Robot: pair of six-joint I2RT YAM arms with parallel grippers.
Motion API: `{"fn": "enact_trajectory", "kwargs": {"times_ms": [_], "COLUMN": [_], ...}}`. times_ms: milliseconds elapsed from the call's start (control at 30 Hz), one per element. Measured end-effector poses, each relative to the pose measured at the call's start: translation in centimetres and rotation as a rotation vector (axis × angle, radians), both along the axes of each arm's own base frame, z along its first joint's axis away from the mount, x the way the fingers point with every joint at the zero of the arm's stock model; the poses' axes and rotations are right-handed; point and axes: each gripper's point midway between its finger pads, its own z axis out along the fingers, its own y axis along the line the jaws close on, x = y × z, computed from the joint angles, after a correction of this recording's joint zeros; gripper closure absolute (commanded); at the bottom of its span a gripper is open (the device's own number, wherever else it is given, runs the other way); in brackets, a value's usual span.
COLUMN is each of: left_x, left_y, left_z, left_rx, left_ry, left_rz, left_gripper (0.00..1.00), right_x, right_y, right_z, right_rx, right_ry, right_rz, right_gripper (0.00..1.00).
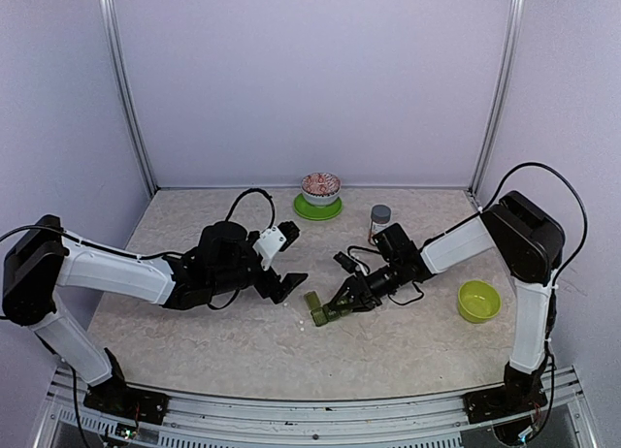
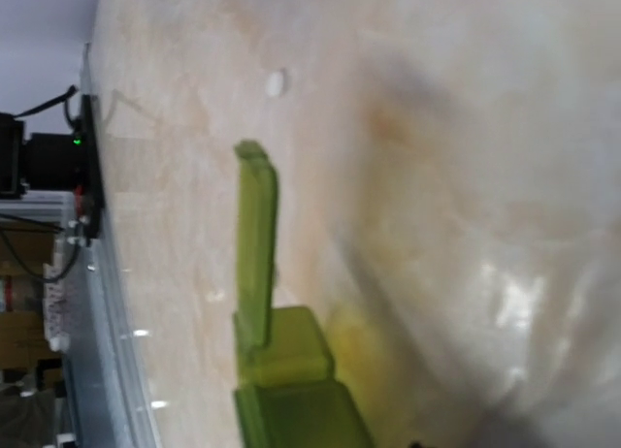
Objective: Sort the pills into containers
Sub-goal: Place the pill container at the center of the board.
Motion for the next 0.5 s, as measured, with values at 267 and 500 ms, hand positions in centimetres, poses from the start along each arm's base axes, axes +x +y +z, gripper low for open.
{"fn": "enact_trajectory", "kwargs": {"times_ms": [267,500], "left_x": [0.0,0.0], "left_y": [0.0,0.0], "left_z": [0.2,0.4], "left_rx": [-0.005,-0.010], "left_ry": [-0.003,-0.005], "left_rz": [0.000,0.001], "left_gripper": [0.03,0.03], "right_x": [1.3,2.9], "right_y": [-0.4,-1.1], "right_z": [0.0,0.5], "right_rx": [-0.022,-0.062], "right_ry": [-0.055,-0.131], "right_rz": [-0.009,-0.036], "right_gripper": [0.37,0.29]}}
